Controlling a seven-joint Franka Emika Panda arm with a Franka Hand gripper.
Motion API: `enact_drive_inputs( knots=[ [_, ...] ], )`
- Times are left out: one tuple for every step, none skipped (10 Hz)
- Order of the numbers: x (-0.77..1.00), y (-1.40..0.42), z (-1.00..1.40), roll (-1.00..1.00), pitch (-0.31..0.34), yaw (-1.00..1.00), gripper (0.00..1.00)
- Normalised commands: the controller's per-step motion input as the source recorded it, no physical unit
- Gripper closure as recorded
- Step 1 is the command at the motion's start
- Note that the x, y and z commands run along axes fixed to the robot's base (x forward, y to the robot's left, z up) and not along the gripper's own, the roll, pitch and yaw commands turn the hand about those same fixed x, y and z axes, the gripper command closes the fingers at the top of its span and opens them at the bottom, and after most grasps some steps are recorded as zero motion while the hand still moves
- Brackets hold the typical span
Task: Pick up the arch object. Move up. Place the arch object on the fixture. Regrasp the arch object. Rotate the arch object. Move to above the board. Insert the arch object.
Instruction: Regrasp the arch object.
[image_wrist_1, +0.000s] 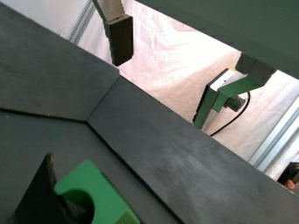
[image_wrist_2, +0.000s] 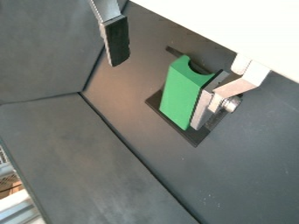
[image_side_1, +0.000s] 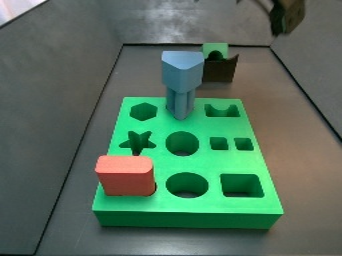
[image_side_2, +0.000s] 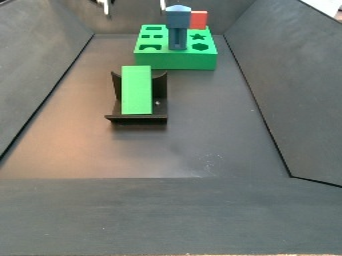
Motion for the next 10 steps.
enact_drive_inputs(
  knots=[
    [0.05, 0.06, -1.0, 0.13, -0.019, 0.09, 0.0],
    [0.06, 0.06, -1.0, 0.09, -0.04, 0.08, 0.0],
    [0.07, 0.06, -1.0, 0.07, -0.055, 0.07, 0.0],
    [0.08, 0.05, -1.0, 0.07, -0.067, 0.05, 0.0],
    [0.09, 0.05, -1.0, 0.07, -0.072, 0.04, 0.0],
    [0.1, 0.04, -1.0, 0.07, -0.063, 0.02, 0.0],
    [0.11, 0.04, -1.0, 0.07, -0.057, 0.01, 0.0],
    [0.1, 0.02, -0.85, 0.07, -0.048, 0.0, 0.0],
    [0.09, 0.02, -0.75, 0.07, -0.046, 0.0, 0.0],
    [0.08, 0.01, -0.55, 0.07, -0.042, -0.01, 0.0]
  ],
)
